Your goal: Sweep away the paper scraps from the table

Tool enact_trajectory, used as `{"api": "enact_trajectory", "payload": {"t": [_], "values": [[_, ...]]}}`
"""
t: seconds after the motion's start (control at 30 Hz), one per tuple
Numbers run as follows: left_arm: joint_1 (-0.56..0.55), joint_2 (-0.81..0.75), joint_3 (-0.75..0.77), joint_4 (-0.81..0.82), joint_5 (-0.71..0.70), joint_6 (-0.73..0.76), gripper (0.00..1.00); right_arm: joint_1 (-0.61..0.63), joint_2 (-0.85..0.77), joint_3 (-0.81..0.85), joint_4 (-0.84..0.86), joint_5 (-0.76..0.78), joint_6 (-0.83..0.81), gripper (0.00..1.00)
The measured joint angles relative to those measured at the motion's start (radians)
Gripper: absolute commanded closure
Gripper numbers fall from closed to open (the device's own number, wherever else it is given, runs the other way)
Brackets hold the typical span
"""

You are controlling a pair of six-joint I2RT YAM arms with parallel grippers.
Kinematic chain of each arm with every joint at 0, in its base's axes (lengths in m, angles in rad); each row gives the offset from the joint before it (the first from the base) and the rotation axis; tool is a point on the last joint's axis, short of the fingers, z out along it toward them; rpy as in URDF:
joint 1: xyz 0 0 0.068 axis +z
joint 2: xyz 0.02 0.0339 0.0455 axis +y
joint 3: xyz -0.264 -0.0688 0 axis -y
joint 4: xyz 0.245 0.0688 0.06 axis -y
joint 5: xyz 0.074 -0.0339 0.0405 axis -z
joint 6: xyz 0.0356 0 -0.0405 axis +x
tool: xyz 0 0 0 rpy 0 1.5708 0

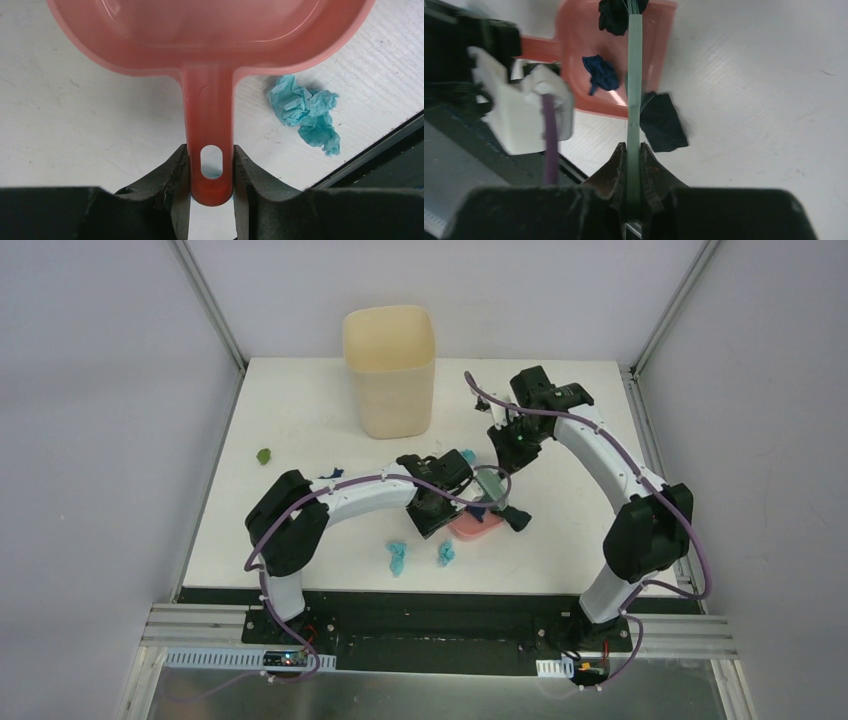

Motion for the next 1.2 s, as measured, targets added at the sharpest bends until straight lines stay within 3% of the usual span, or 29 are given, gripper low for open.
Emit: {"api": "enact_trajectory", "payload": {"t": [0.17,0.33,0.63,0.97,1.2], "values": [[-0.001,0.01,0.0,0.001,-0.014,0.001,0.96,-0.003,-0.03,-0.008,-0.043,-0.148,0.014,1.0],[-0.012,0.01,0.0,0.002,-0.021,0.001,0.97,-0.035,-0.043,0.048,-0.104,-0.165,0.023,1.0],[-0.026,-0.008,0.0,-0.01,-0.071,0.027,0.96,-0.101,-0.177,0.068,-0.115,0.06,0.031,1.0],[-0.026,-0.106,0.008,-0.103,-0.076,0.071,0.99,-0.179,-0.254,-0.076,-0.066,0.324,0.095,1.0],[-0.027,-0.135,0.008,-0.111,-0.025,0.091,0.99,-0.179,-0.273,-0.18,-0.068,0.337,0.135,1.0]]}}
